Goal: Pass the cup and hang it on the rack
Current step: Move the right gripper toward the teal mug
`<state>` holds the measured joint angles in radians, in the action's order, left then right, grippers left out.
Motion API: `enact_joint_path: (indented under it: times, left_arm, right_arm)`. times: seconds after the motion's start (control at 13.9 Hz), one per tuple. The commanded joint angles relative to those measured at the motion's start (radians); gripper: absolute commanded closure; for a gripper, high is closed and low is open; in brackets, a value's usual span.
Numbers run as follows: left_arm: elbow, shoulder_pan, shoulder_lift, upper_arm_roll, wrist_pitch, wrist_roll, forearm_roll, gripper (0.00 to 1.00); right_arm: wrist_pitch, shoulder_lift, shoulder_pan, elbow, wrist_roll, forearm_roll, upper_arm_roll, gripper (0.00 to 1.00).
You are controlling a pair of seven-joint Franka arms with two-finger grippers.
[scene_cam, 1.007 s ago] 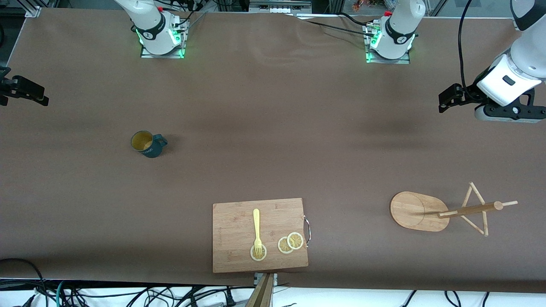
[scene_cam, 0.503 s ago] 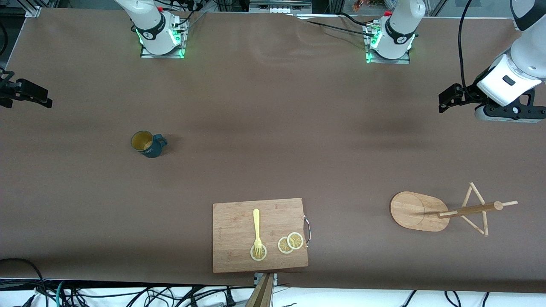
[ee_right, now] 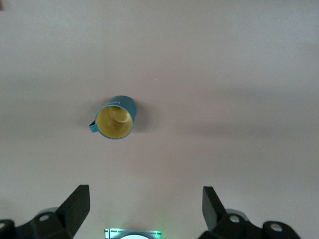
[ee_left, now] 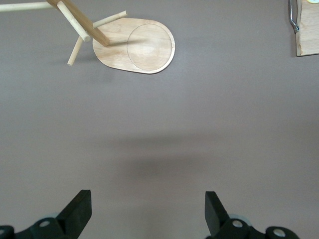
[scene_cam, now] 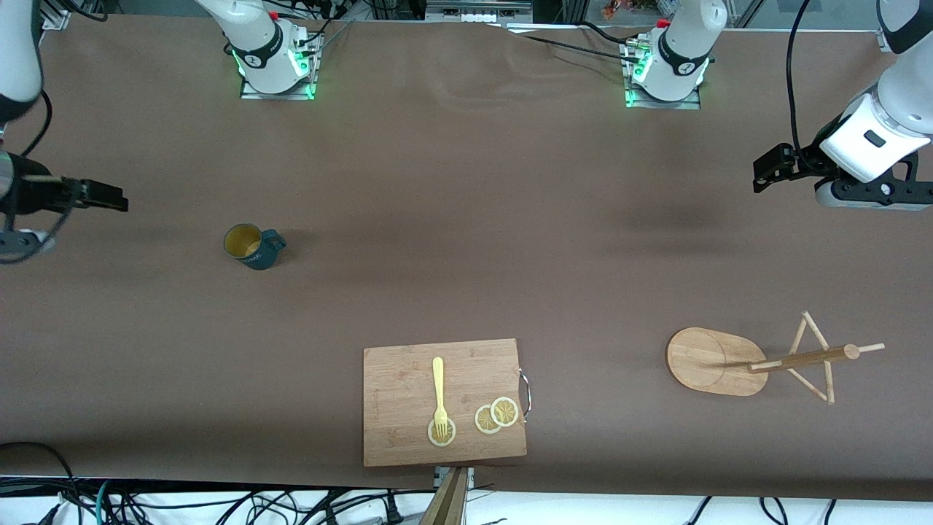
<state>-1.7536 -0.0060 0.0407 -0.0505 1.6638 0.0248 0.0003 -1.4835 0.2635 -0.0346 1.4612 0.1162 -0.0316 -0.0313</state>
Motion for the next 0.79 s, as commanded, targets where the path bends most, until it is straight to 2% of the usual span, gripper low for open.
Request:
enact_joint_path:
  times: [0.0, 0.14, 0.29, 0.72]
  left_arm:
    - [0.036, 0.001, -0.016, -0.002, -0.025, -0.019, 0.021, 0.0]
    - [0.034, 0.001, -0.016, 0.0, -0.025, -0.02, 0.021, 0.0]
    - [0.036, 0.001, -0.016, -0.002, -0.025, -0.019, 0.021, 0.0]
    - [0.036, 0.004, -0.021, 0.0, -0.025, -0.022, 0.021, 0.0]
  right_arm:
    - [-0.024, 0.033, 0.018, 0.007, -0.004, 0.021, 0.004, 0.0]
    - [-0.093, 0.052, 0.021, 0.071, -0.007, 0.024, 0.004, 0.0]
    - [-0.165, 0.053, 0.021, 0.149, -0.009, 0.07, 0.004, 0.0]
    - [-0.397, 0.031, 0.03, 0.407, -0.05, 0.072, 0.005, 0.0]
